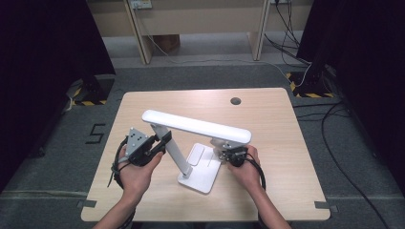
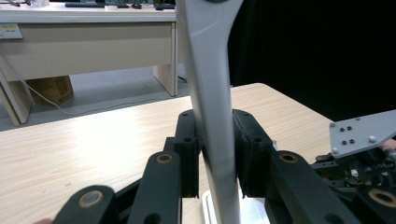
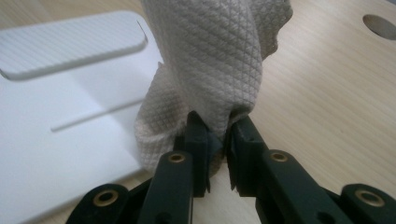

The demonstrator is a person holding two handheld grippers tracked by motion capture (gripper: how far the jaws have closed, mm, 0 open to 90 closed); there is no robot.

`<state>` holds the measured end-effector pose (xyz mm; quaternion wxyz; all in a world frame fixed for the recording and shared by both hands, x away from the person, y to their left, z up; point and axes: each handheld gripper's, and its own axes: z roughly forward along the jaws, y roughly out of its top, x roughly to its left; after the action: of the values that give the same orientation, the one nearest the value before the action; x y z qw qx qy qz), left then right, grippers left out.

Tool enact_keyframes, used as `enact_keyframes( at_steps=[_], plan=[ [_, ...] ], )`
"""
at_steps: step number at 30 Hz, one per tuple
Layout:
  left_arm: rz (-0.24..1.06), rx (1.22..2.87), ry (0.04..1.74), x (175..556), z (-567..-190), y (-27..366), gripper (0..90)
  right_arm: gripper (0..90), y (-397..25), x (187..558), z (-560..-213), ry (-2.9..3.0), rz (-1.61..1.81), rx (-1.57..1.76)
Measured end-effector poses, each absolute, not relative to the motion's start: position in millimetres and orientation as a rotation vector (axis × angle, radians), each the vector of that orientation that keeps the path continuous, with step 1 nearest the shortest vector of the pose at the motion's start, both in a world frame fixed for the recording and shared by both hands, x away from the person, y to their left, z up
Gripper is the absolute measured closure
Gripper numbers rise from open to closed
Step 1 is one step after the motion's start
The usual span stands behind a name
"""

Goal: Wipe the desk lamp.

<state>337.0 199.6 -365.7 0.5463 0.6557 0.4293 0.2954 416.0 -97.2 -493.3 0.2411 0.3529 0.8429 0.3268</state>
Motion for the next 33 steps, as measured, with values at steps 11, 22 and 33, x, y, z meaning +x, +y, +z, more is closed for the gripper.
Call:
enact_keyframes(
  at_steps=[11, 22, 33],
  plan=[
    [0.706, 1.557, 1.017, 337, -366, 200, 72.3, 76.8, -146, 418, -483, 2.252, 0.809, 1.168],
    [0.73, 1.574, 0.991, 337, -366, 200, 70.8, 61.2, -169, 441, -491, 2.184, 0.775, 1.382],
    [0.704, 1.616, 0.958, 337, -376, 204, 63.4, 59.1, -159, 416, -453, 1.992, 0.917, 1.345]
  ],
)
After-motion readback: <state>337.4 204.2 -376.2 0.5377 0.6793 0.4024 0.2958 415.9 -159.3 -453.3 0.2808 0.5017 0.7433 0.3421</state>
